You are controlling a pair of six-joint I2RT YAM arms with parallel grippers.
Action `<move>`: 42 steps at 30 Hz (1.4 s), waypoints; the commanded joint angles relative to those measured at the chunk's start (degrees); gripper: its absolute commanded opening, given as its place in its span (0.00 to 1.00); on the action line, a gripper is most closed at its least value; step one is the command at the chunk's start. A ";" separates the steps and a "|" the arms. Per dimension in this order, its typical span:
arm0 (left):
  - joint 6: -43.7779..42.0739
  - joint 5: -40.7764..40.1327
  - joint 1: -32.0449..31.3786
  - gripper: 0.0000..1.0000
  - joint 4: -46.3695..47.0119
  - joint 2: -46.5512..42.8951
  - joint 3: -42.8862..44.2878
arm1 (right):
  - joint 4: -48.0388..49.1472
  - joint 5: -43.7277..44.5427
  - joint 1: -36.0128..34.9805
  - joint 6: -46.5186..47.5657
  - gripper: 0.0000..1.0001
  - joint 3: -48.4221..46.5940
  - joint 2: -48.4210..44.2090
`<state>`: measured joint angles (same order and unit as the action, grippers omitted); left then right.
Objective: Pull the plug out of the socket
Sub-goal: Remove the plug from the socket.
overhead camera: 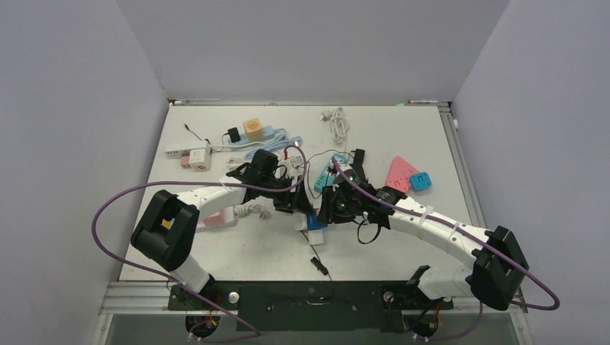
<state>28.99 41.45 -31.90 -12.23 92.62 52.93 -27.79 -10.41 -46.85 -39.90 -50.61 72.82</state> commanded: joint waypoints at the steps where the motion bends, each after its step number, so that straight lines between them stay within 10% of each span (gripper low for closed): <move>1: -1.82 -6.33 0.17 0.00 -1.21 1.60 0.95 | 2.72 6.41 -3.84 -1.63 0.05 -8.11 0.15; 15: -1.78 -6.81 0.52 0.00 -1.40 1.71 0.95 | -5.40 19.40 -11.40 -2.15 0.05 -15.56 6.93; 42: -2.15 -10.13 1.05 0.00 -2.71 0.78 1.12 | 9.99 -11.60 3.95 3.84 0.05 -4.57 -3.82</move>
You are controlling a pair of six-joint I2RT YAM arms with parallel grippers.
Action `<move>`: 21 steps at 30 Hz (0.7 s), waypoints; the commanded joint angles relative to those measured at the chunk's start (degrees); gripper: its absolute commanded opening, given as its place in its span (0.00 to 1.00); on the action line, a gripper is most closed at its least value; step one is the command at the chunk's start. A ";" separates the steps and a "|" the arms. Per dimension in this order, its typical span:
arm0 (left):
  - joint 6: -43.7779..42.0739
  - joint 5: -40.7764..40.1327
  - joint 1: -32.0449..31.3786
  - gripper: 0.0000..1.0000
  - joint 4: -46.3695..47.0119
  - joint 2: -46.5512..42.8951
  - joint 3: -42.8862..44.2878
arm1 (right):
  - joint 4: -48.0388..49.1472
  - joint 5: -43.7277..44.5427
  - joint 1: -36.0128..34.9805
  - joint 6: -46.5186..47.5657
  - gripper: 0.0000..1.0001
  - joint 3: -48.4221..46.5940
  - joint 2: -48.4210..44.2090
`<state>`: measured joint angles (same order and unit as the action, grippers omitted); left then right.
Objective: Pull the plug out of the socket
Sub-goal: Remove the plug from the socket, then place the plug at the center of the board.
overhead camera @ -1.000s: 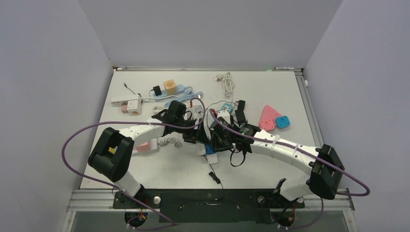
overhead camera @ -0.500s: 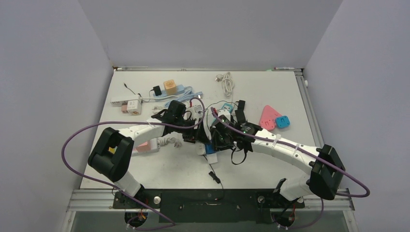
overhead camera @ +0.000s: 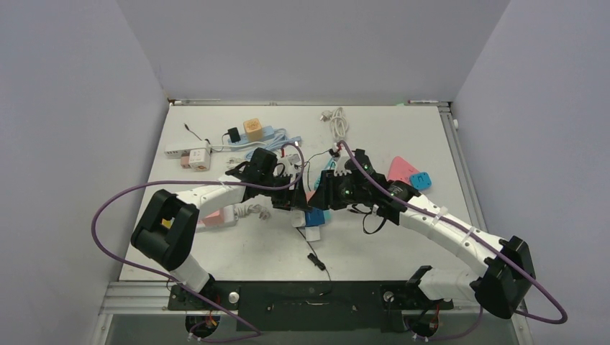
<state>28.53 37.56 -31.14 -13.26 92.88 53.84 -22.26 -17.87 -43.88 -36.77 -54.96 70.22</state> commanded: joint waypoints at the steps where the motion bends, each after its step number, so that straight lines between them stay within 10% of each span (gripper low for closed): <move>1: -1.68 -6.27 0.29 0.00 -1.69 0.54 0.21 | 4.40 -3.92 1.18 0.80 0.05 -0.16 -1.36; 10: -1.49 -5.68 1.04 0.00 -0.71 -0.64 -0.07 | -3.10 2.73 4.75 2.17 0.05 -2.37 -4.04; 21: -1.18 -3.71 3.17 0.00 3.24 -6.90 -2.09 | -23.54 36.98 7.15 4.79 0.05 -11.22 -2.96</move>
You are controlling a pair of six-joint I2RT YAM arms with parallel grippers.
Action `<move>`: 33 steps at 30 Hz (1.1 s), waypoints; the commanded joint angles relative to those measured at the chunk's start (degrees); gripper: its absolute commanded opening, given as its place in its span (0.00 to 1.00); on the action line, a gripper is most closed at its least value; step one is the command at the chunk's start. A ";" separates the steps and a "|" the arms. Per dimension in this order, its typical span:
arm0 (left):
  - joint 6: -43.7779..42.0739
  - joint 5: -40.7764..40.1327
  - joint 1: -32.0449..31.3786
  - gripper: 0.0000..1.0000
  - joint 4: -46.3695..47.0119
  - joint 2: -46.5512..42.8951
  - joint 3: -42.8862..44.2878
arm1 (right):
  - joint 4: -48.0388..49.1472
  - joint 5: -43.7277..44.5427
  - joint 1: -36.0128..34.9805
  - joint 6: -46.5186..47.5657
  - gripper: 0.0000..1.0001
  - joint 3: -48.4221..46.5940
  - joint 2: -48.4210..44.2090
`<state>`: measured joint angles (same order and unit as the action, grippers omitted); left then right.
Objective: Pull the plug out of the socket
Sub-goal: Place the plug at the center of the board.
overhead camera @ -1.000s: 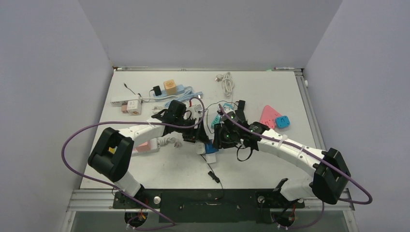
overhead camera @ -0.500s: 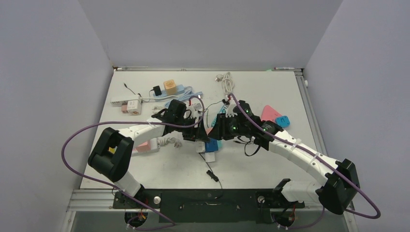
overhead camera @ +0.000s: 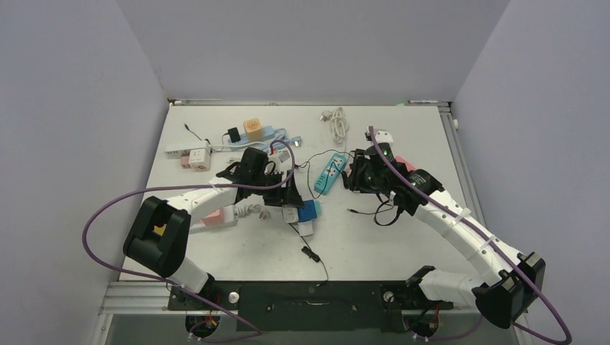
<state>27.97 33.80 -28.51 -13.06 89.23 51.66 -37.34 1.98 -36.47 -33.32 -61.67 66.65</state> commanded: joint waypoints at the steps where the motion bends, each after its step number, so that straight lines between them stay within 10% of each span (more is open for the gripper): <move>1: -0.63 0.26 0.69 0.00 3.04 -3.36 0.11 | -8.93 18.50 -0.27 1.49 0.05 -4.71 0.81; 19: -0.41 1.97 0.82 0.00 3.86 -4.10 0.53 | 14.36 -9.73 22.74 12.28 0.05 -2.88 20.87; 33: -1.45 0.92 0.91 0.00 2.72 -5.89 1.03 | 16.37 -10.78 25.92 13.81 0.11 -8.35 35.05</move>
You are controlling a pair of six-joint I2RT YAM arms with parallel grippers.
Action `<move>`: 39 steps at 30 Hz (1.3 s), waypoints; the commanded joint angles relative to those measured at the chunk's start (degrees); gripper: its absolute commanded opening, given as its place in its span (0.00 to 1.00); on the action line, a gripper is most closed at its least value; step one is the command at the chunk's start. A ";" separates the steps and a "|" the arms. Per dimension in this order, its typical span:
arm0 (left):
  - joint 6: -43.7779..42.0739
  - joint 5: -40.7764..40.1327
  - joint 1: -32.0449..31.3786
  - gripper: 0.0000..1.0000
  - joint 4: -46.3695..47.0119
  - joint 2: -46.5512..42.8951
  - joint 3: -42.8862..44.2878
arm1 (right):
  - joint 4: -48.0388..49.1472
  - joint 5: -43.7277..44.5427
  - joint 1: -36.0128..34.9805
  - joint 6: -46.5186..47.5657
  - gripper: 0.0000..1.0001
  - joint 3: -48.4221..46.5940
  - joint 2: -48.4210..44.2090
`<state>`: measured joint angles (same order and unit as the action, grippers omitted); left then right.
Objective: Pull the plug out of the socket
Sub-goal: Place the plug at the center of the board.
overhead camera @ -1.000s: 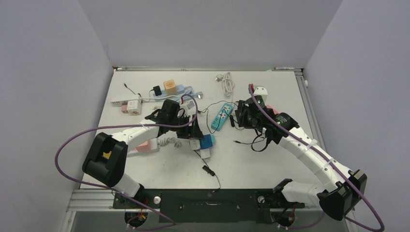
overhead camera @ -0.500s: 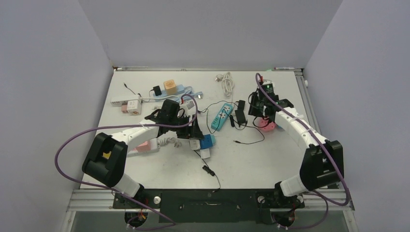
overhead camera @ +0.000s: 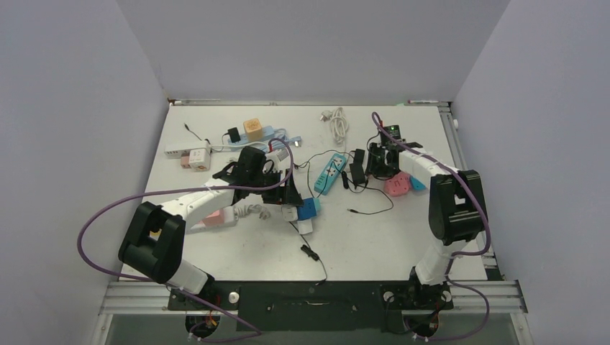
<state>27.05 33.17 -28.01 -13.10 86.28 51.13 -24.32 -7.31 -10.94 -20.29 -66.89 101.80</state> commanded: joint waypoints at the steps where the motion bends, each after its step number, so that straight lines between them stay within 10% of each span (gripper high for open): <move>1: -0.53 1.55 0.41 0.00 2.67 -3.01 1.53 | 3.47 -1.36 0.39 0.66 0.12 -3.32 0.10; 25: -0.51 2.08 0.41 0.00 2.91 -3.35 1.55 | 4.35 -3.76 0.44 1.14 0.58 -6.36 4.57; 39: -0.55 -0.13 0.65 0.00 3.27 -4.85 1.10 | 3.08 -1.77 0.57 2.64 0.69 -6.99 -0.32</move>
<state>26.50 32.58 -27.99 -13.15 85.58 51.13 -21.58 -10.44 -10.81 -18.98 -71.40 105.69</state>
